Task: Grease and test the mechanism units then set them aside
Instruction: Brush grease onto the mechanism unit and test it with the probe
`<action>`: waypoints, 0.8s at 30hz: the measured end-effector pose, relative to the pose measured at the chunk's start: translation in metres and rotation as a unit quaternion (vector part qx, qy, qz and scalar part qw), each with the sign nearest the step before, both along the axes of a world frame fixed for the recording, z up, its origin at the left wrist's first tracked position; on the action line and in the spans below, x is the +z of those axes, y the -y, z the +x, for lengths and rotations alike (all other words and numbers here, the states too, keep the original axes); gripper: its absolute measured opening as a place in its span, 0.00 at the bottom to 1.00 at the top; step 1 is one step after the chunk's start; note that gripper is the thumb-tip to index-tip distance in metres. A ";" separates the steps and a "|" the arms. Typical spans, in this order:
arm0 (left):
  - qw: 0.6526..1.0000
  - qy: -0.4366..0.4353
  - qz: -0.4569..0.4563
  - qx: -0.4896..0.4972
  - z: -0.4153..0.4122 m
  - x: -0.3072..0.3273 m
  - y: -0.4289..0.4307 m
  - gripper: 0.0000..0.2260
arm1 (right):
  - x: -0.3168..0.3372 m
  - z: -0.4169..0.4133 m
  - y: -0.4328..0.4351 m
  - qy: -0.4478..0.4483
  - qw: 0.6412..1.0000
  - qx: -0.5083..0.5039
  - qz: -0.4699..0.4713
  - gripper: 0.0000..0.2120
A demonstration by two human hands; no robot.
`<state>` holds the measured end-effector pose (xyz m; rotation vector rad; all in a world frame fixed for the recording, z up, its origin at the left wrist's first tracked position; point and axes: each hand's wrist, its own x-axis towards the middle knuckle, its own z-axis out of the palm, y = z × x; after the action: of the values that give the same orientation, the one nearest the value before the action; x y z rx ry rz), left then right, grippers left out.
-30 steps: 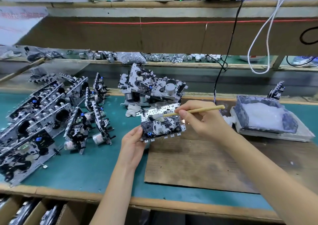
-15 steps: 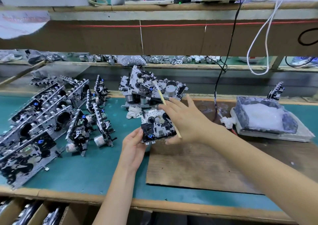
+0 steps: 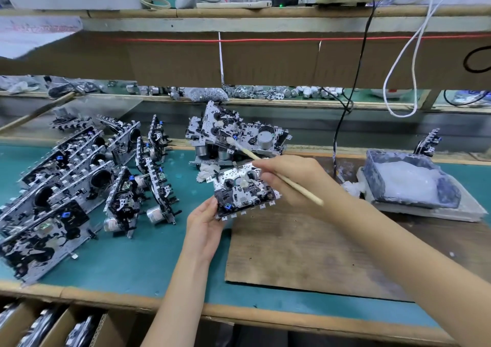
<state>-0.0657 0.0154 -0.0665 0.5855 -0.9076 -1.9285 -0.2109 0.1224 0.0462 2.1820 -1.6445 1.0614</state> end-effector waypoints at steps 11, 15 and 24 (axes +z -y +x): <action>1.000 0.017 -0.001 0.007 0.002 0.000 0.000 0.11 | 0.001 0.010 -0.020 0.017 0.999 0.026 0.010 0.08; 1.000 0.025 0.000 0.005 0.002 0.001 -0.001 0.11 | 0.000 0.009 -0.019 0.018 0.999 0.027 0.025 0.09; 0.999 0.038 -0.004 0.001 0.001 -0.001 0.001 0.13 | -0.003 0.007 -0.017 0.013 0.999 0.027 0.026 0.10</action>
<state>-0.0650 0.0147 -0.0674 0.6582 -0.9604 -1.9110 -0.2043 0.1391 0.0434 2.2675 -1.6495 1.0777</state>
